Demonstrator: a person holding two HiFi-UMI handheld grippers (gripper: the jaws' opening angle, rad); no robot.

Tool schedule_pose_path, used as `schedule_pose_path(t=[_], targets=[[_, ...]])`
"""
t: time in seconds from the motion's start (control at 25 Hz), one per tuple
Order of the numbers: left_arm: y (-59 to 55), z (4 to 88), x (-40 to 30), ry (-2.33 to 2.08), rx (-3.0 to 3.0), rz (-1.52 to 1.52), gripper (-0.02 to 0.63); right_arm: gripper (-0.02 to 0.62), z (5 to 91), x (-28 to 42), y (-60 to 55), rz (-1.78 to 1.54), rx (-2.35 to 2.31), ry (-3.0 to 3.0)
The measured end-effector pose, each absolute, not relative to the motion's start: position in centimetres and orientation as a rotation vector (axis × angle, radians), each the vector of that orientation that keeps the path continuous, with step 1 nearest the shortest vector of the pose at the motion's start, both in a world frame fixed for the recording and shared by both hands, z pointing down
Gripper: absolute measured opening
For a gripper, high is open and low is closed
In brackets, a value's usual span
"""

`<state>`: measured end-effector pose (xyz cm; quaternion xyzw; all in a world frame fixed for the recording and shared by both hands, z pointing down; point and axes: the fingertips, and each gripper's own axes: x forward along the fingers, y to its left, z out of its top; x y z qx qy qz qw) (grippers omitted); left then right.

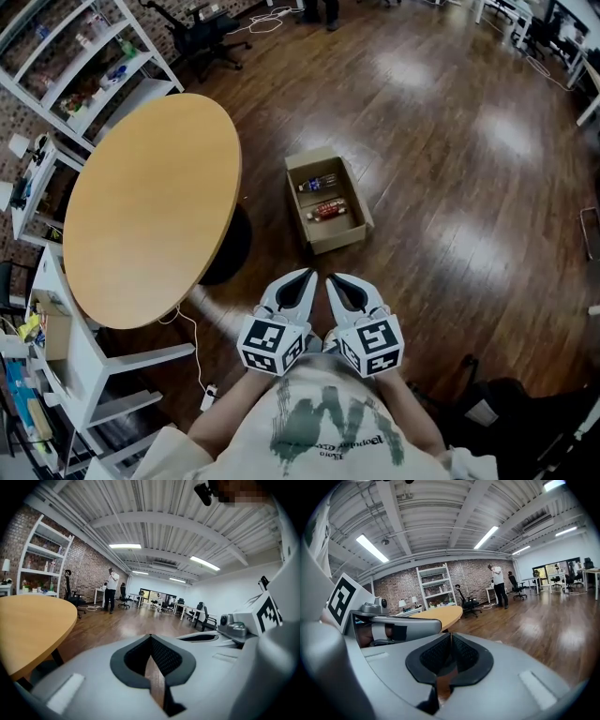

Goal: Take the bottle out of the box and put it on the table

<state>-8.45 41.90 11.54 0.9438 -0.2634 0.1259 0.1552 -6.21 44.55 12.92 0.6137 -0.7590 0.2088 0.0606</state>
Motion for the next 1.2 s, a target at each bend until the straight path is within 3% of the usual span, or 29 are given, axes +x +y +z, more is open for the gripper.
schedule_pose_path(t=[0.48, 1.2], targets=[[37.0, 15.3, -6.7, -0.735, 2.623, 0.425, 0.0, 0.012, 16.9, -4.5, 40.2, 0.745, 1.807, -2.264], [19.9, 17.7, -2.1, -0.658, 2.488, 0.454, 0.0, 0.028, 17.4, -0.1, 20.5, 0.717, 1.714, -2.17]])
